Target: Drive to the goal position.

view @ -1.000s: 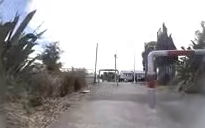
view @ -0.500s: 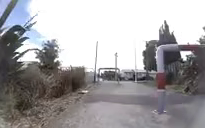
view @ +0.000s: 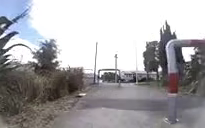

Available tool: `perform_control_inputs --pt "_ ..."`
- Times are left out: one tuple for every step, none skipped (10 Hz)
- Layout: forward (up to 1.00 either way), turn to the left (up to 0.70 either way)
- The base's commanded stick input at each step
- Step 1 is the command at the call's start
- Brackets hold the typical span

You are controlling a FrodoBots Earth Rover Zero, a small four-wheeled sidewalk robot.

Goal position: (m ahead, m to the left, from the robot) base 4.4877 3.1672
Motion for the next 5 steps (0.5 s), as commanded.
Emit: perform_control_inputs --pt "0.70 0.00" --pt "0.70 0.00" --pt "0.70 0.00" --pt "0.70 0.00" --pt "0.70 0.00"
